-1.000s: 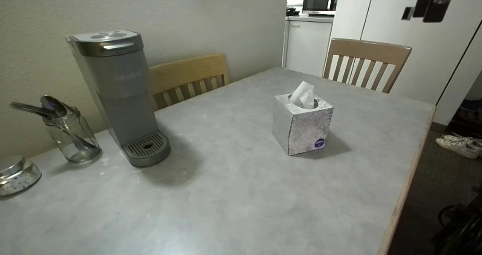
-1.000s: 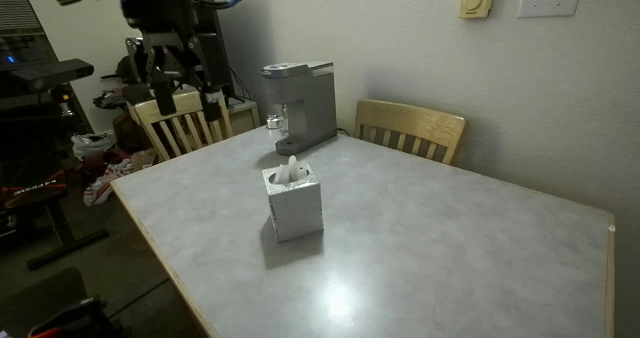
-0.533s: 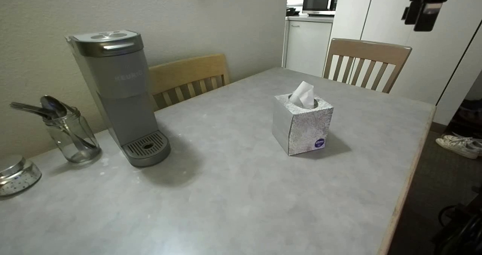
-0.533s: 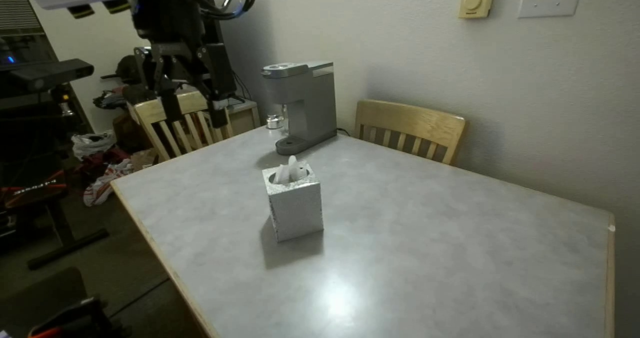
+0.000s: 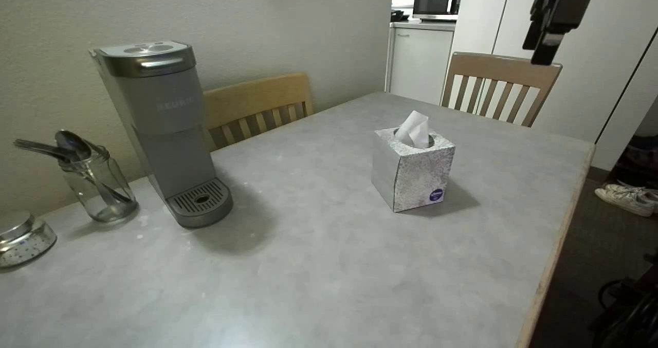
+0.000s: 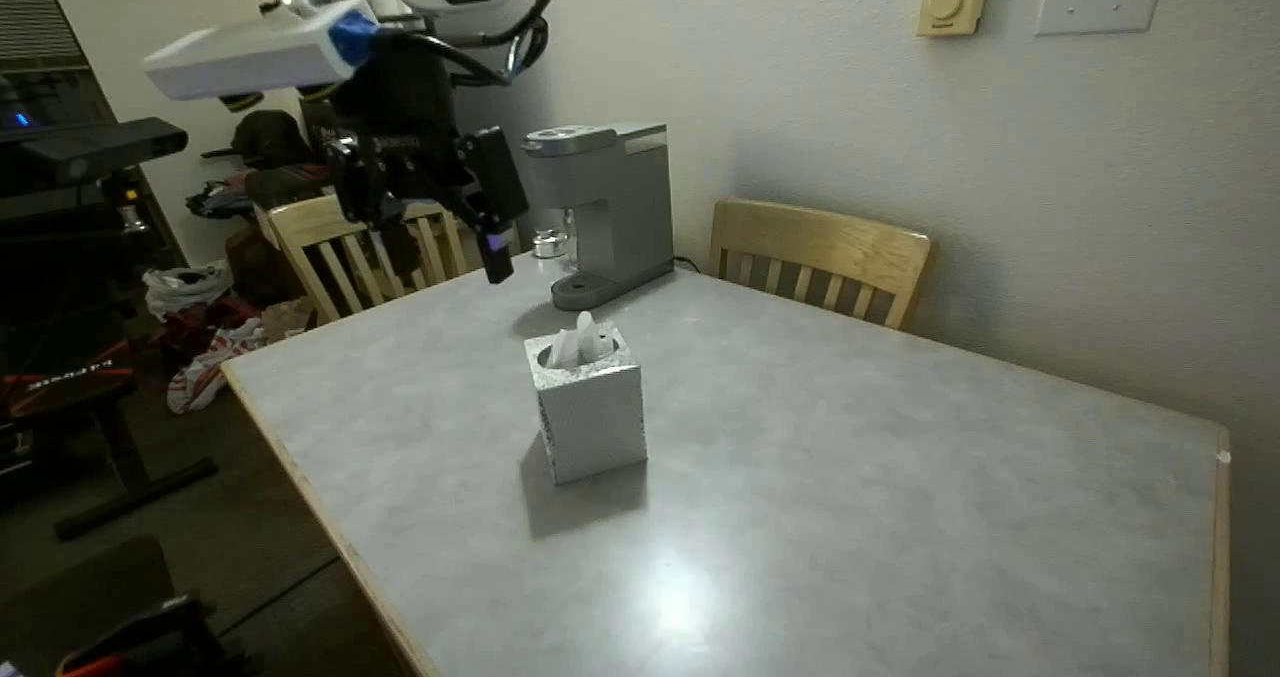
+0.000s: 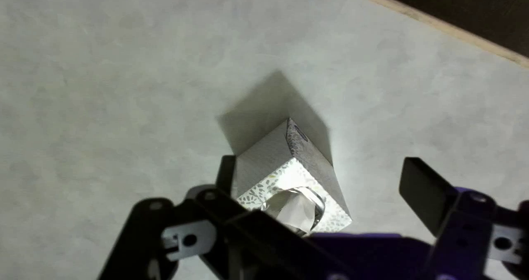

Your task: Take a tissue out of the tissue box and put it on the table

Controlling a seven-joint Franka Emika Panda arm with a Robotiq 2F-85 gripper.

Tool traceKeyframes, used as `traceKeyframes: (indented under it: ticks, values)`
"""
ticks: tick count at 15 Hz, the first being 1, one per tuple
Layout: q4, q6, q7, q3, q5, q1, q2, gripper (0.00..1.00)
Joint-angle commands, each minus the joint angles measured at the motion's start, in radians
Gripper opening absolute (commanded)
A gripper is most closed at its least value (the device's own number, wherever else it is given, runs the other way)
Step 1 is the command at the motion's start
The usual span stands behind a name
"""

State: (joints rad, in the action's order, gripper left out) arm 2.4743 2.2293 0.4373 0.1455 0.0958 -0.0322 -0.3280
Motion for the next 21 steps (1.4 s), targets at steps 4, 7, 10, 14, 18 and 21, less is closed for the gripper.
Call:
traceKeyframes:
  ticks: [4,7,10,14,18,21]
  values:
    - [0.007,0.241,0.243,0.045,-0.131,-0.012,0.138,1.00]
    - [-0.007,0.295,0.385,0.049,-0.271,-0.024,0.180,1.00]
    - [0.000,0.275,0.346,0.014,-0.248,0.006,0.165,1.00]
    - [-0.001,0.278,0.313,0.011,-0.258,0.009,0.170,1.00]
    - [-0.041,0.325,0.109,-0.034,-0.242,-0.001,0.247,1.00]
    - [-0.086,0.347,-0.002,-0.064,-0.282,-0.012,0.316,1.00]
